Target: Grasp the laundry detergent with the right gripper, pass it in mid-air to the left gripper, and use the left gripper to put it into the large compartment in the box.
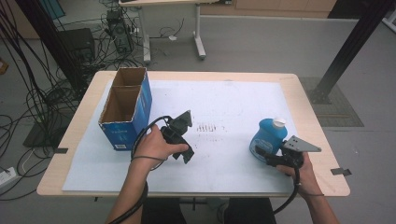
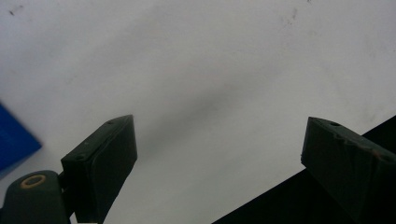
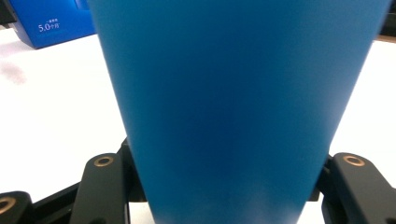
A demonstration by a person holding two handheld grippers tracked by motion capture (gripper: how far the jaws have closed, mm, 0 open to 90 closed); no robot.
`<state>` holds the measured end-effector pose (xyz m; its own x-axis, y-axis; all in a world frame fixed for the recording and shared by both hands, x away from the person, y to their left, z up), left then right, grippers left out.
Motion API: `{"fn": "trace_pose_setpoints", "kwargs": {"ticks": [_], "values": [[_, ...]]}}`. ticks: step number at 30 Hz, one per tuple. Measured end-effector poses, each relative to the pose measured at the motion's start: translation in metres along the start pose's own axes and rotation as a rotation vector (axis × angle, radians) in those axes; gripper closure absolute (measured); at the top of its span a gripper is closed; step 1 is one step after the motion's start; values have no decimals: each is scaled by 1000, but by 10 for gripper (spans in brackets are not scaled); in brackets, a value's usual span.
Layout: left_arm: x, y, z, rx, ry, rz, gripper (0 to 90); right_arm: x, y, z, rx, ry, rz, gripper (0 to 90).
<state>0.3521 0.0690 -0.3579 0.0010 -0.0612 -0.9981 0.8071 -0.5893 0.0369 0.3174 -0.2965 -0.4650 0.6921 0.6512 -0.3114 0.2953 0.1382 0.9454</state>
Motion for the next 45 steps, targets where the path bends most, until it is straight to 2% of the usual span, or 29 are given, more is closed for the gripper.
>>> {"fn": "trace_pose_setpoints", "kwargs": {"ticks": [7, 11, 14, 18, 26, 30, 35, 45], "values": [[-15, 5, -1, 51, -2, 1, 109, 6, 4, 1, 6, 20, -14, 399], [-23, 6, 1, 85, -6, 4, 109, 13, 9, 0, 18, 77, -29, 399], [-29, 6, 2, 120, -19, 6, 108, 21, 14, -2, 9, 117, -33, 399], [-34, 5, 3, 157, -10, -5, 108, 30, 25, -3, 13, 179, -20, 399], [-45, 4, 1, 192, -29, 5, 108, 44, 49, -13, -35, 300, -28, 400], [-52, 3, 1, 211, -31, 16, 109, 50, 57, -21, -50, 343, -30, 400], [-63, 3, 4, 260, -26, 9, 109, 59, 69, -31, -70, 405, -29, 400], [-96, 6, 10, 340, -22, 45, 109, 70, 86, -48, -118, 490, -40, 400]]}}
Point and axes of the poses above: each handheld gripper's, and its own axes: x roughly forward along the jaws, y roughly out of its top, z roughly to its right, the point moved 1 cm from there along x, roughly forward along the jaws, and after that the axes turned 2 degrees about x, right-handed, at the moved point
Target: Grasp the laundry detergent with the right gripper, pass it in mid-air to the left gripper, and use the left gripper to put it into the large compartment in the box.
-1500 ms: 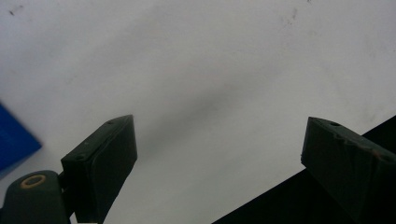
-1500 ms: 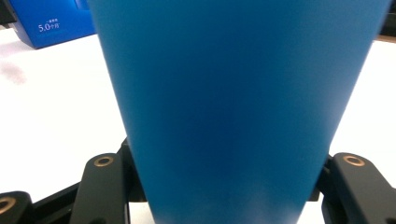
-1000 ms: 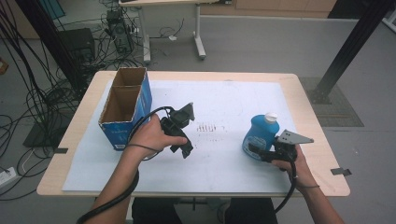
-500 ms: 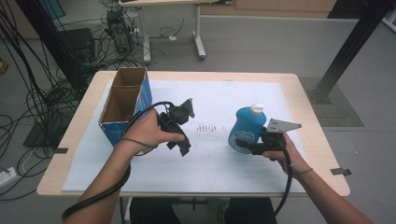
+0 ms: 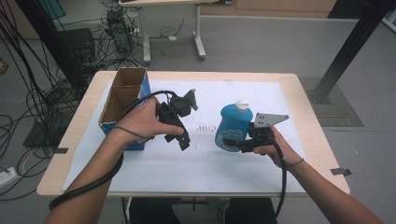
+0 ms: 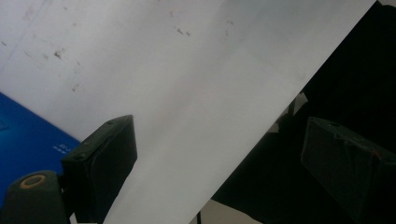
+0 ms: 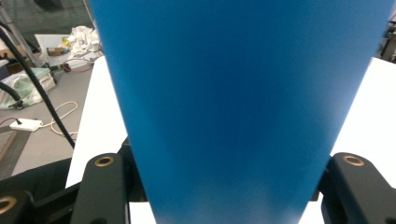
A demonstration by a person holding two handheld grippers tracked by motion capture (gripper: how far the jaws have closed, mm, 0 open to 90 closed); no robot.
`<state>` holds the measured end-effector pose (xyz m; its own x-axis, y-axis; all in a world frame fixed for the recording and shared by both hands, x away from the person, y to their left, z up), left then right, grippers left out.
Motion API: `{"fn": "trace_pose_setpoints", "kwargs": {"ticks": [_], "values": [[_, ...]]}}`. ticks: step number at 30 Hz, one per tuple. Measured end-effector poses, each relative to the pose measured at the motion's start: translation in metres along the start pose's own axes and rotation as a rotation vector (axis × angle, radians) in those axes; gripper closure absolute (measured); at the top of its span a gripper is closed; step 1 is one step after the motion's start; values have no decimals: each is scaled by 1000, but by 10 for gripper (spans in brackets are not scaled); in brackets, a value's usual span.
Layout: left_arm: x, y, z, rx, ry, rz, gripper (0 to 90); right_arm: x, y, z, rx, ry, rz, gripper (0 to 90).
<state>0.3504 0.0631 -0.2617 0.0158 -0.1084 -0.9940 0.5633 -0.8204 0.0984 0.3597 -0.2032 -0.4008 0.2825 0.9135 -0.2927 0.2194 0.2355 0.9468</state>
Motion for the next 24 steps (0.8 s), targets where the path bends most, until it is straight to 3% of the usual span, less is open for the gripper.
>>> {"fn": "trace_pose_setpoints", "kwargs": {"ticks": [14, 24], "values": [[-32, 12, 13, 130, 18, 1, 109, 20, 12, -13, -22, 90, -9, 401], [-44, 20, 27, 206, 9, -7, 109, 33, 20, -23, -41, 143, -13, 401]]}}
Point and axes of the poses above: each handheld gripper's, and its own axes: x roughly forward along the jaws, y roughly out of its top, z roughly to its right, the point moved 1 cm from there along x, roughly forward along the jaws, and after that the axes turned 2 degrees about x, right-handed, at the moved point
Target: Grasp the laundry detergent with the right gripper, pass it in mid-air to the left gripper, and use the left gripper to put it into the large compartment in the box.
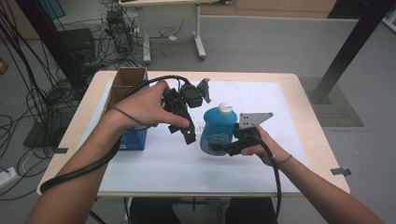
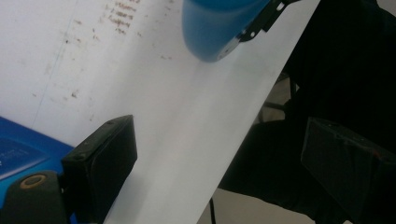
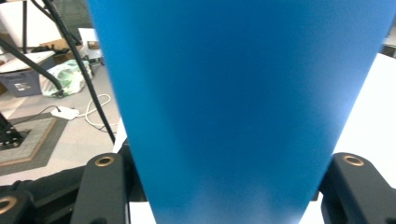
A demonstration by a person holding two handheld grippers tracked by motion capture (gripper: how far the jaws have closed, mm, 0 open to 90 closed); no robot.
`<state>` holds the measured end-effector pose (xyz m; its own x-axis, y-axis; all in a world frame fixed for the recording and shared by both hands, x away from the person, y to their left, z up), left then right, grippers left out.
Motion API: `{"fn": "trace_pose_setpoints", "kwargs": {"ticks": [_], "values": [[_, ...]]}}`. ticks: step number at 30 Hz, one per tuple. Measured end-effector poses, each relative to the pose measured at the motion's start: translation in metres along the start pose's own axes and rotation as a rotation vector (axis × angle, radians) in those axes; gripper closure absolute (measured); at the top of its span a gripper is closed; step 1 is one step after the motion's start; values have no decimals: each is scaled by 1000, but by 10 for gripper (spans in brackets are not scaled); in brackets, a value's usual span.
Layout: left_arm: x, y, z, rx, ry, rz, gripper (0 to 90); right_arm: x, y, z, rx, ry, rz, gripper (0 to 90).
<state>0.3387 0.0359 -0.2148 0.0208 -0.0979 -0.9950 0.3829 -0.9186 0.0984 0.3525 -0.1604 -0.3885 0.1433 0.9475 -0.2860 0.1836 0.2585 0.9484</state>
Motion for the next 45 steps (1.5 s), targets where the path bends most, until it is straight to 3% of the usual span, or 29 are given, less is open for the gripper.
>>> {"fn": "trace_pose_setpoints", "kwargs": {"ticks": [19, 31, 35, 45], "values": [[-8, 17, 17, 123, 19, -52, 112, 31, 12, -16, -39, 93, -25, 401], [-6, 26, 23, 167, 26, -81, 116, 46, 17, -27, -61, 150, -37, 402], [-4, 28, 24, 196, 35, -95, 116, 49, 18, -30, -70, 166, -38, 402], [1, 29, 23, 227, 58, -123, 120, 48, 23, -33, -95, 182, -50, 403]]}}
Point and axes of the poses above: each handheld gripper's, and its own axes: x roughly forward along the jaws, y roughly out of its top, z roughly to its right, the point moved 1 cm from there along x, roughly forward along the jaws, and after that the axes turned 2 degrees about x, right-handed, at the moved point
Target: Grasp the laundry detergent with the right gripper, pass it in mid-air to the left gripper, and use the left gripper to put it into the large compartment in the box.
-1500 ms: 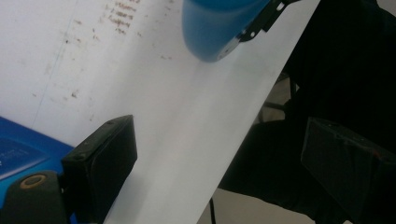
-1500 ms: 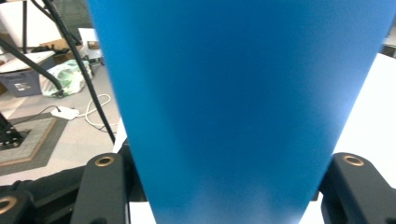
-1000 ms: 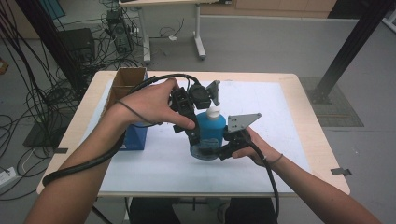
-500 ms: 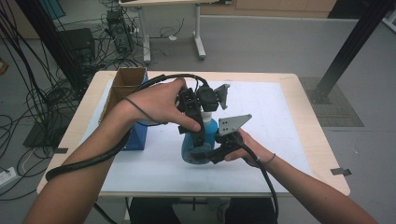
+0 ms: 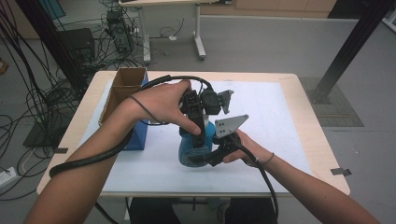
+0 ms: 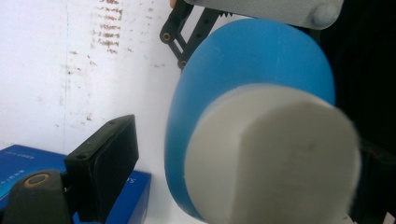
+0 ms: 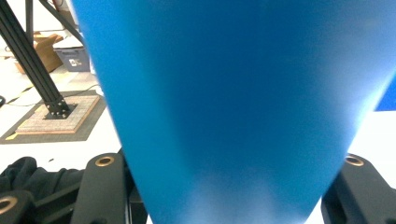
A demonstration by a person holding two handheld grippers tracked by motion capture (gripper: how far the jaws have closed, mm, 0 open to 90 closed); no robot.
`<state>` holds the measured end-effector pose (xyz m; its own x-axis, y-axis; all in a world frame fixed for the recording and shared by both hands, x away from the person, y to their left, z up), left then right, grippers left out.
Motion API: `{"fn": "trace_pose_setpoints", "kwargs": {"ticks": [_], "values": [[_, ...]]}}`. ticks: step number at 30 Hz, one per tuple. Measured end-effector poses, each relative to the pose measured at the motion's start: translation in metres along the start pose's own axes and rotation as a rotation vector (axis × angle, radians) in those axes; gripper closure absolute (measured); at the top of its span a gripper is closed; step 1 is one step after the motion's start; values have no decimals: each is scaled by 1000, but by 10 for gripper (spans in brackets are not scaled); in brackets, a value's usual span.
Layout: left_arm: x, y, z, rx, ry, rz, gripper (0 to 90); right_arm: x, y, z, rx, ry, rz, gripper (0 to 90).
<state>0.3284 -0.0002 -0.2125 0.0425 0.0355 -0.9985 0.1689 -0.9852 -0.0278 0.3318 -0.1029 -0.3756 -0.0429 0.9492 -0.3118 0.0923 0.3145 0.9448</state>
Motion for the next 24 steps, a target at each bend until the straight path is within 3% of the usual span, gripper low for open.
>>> {"fn": "trace_pose_setpoints", "kwargs": {"ticks": [24], "values": [[1, -2, -3, -8, -3, -12, 119, 2, 0, -1, -2, 3, -11, 404]]}}
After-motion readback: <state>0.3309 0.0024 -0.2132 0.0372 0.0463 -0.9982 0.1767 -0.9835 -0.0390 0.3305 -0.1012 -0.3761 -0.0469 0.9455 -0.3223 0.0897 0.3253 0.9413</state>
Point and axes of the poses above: each handheld gripper's, and its own axes: x roughly forward along the jaws, y roughly out of its top, z roughly to its right, the point moved 1 cm from there along x, roughly forward along the jaws, and after that the axes turned 2 degrees about x, right-handed, at the moved point
